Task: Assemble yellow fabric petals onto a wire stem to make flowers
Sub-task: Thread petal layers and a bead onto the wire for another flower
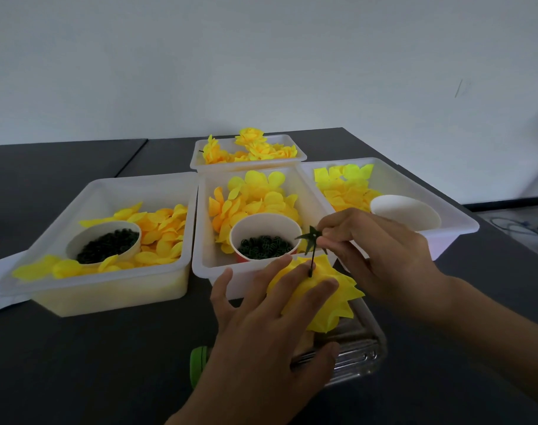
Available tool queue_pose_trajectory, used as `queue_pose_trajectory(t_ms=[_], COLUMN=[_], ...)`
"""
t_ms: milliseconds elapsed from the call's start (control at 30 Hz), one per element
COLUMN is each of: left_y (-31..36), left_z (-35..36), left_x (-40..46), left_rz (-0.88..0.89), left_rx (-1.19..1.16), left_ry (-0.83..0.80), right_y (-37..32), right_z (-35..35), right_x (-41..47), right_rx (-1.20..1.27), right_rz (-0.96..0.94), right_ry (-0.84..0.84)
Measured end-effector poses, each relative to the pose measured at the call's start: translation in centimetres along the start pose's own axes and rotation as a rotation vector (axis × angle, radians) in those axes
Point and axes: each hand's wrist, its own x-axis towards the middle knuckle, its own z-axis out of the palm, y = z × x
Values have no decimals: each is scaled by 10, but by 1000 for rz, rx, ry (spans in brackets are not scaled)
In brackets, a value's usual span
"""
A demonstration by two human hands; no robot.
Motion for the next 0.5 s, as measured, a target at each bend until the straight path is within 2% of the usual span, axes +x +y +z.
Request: queue_pose_trajectory(t_ms=[300,500], left_y=[1,1], left_z=[-1,-1], left_x=[0,-1], left_rz=[-13,-24], left_rx=[-6,0], left_ry=[-13,-20], right_y=[0,-1], right_z=[2,2], right_x=[3,5], right_rx=[142,126], right_rz=[140,116], right_ry=[34,41])
